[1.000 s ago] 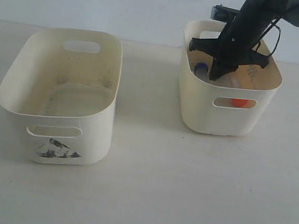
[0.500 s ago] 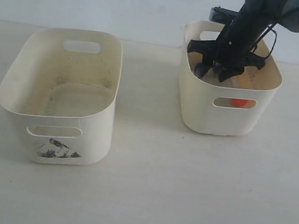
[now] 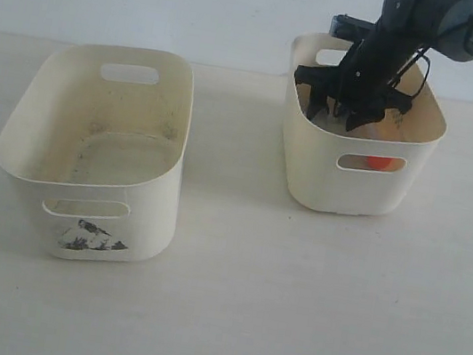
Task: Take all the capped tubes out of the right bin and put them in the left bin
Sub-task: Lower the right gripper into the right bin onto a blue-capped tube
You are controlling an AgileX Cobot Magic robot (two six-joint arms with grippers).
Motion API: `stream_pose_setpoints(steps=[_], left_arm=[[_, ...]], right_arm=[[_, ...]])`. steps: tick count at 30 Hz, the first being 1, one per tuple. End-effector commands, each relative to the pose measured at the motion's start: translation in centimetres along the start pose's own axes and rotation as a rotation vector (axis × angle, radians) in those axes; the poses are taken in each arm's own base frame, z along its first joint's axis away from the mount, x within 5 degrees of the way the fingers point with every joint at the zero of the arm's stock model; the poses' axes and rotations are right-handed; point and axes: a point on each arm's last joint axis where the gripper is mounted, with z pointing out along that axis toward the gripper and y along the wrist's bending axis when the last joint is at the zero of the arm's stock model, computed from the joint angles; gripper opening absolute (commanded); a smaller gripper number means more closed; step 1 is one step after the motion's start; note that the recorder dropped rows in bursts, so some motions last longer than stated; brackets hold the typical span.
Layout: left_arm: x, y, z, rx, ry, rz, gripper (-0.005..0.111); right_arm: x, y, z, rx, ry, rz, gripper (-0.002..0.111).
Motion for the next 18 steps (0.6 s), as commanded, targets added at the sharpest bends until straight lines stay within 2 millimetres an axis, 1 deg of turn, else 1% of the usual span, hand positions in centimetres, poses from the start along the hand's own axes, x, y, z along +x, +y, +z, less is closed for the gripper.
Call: stream_pose_setpoints(steps=[1, 4, 8, 9, 18], left_arm=[[-0.2, 0.0, 0.0, 0.002, -0.011, -0.017, 0.004], [-0.2, 0.0, 0.0, 0.002, -0.011, -0.017, 0.004], [-0.2, 0.0, 0.0, 0.002, -0.011, -0.017, 0.004], [-0.2, 0.0, 0.0, 0.002, -0.011, -0.017, 0.004], [-0.2, 0.0, 0.0, 0.002, -0.011, -0.017, 0.004]], right_arm=[[0.0, -0.1, 0.6, -0.005, -0.007, 0.006, 0.063], [0.4, -0.4, 1.7, 0.001, 0.023, 0.009, 0.063], [0.6, -0.5, 2.4, 0.007, 0.034, 0.008, 0.062], [0.6, -0.5, 2.4, 0.007, 0.032, 0.008, 0.059], [0.5, -0.5, 2.4, 0.009, 0.022, 0.006, 0.022]])
